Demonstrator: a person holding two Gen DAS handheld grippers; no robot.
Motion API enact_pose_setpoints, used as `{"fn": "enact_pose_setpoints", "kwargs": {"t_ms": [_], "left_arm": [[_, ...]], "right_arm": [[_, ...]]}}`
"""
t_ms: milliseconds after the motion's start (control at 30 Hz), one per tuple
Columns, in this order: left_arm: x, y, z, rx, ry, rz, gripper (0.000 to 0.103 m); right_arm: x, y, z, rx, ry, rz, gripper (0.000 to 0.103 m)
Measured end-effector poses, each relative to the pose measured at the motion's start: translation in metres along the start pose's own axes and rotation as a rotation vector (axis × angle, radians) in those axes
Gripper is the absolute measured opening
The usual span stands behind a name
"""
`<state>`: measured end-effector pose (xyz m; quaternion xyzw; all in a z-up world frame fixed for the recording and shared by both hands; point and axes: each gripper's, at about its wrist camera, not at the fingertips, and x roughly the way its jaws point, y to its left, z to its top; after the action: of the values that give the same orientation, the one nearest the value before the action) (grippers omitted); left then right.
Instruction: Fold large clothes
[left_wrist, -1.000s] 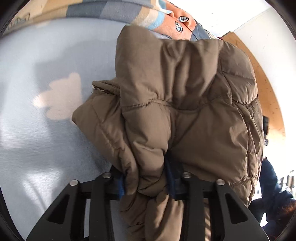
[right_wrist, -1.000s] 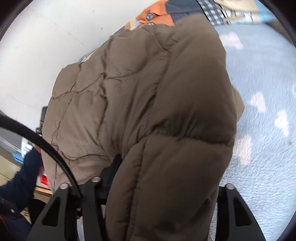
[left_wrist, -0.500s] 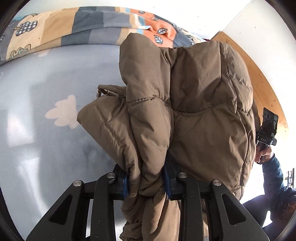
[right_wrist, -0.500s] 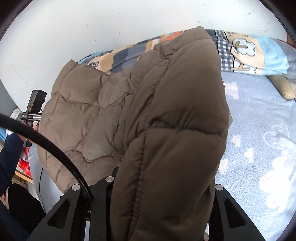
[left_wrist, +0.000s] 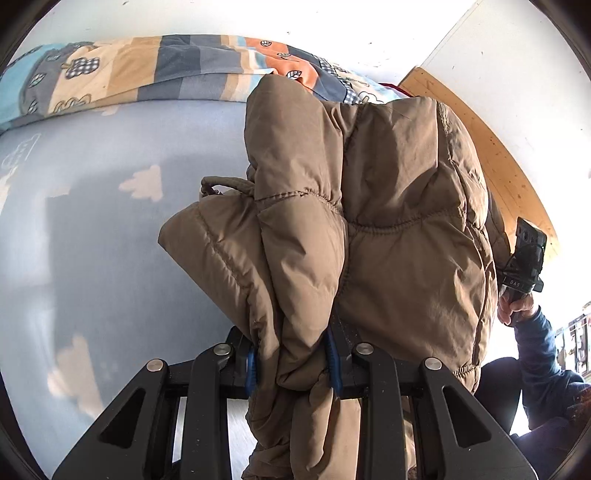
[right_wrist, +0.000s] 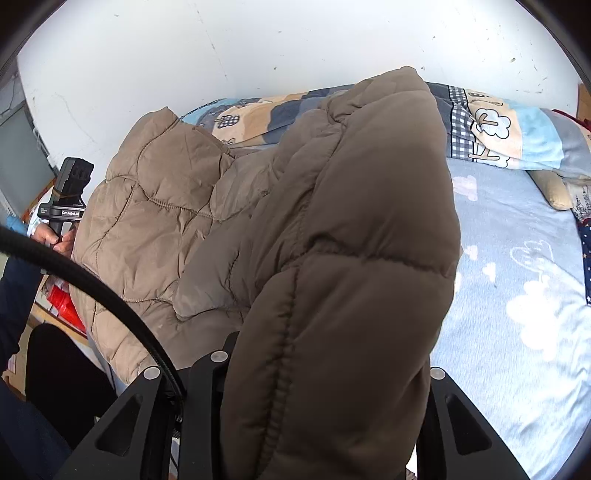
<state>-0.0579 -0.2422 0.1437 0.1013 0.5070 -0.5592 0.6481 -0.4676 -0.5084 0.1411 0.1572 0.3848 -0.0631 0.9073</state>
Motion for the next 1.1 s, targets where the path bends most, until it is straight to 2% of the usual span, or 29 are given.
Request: {"fn": "enact_pose_setpoints", "kwargs": {"t_ms": [233, 467, 533, 600, 700, 767, 833, 867, 1000, 1100], "left_arm": [[0.003, 0.0, -0.049, -0.065, 0.003, -0.005, 0.028], [0.048, 0.044, -0.074, -0.233, 0.051, 0.029, 0.029], [0.055, 0.052, -0.077, -0.252, 0.067, 0.05, 0.031], [0.06, 0.055, -0.079, -0.263, 0.069, 0.07, 0.038], [0.063, 0.055, -0.084, -0.271, 0.064, 0.124, 0.05], [0.062, 0.058, -0.086, -0.289, 0.065, 0.15, 0.059], [0.058, 0.062, -0.088, -0.307, 0.054, 0.168, 0.061], [0.054, 0.066, -0.087, -0.319, 0.044, 0.172, 0.061], [0.029, 0.068, -0.093, -0.361, -0.042, 0.257, 0.061], [0.008, 0.054, -0.102, -0.37, -0.136, 0.426, 0.061]], "right_arm": [[-0.001, 0.015, -0.033, 0.004, 0.043, -0.027, 0.036], [0.036, -0.004, -0.047, 0.067, 0.129, -0.09, 0.036], [0.042, -0.005, -0.053, 0.092, 0.154, -0.101, 0.038], [0.053, -0.013, -0.06, 0.123, 0.19, -0.117, 0.042], [0.061, -0.022, -0.069, 0.196, 0.23, -0.129, 0.055], [0.063, -0.031, -0.072, 0.246, 0.247, -0.138, 0.072], [0.062, -0.033, -0.079, 0.273, 0.265, -0.179, 0.083], [0.06, -0.033, -0.081, 0.28, 0.272, -0.182, 0.083], [0.039, -0.035, -0.083, 0.301, 0.246, -0.228, 0.083], [0.009, -0.036, -0.088, 0.354, 0.179, -0.325, 0.083]]}}
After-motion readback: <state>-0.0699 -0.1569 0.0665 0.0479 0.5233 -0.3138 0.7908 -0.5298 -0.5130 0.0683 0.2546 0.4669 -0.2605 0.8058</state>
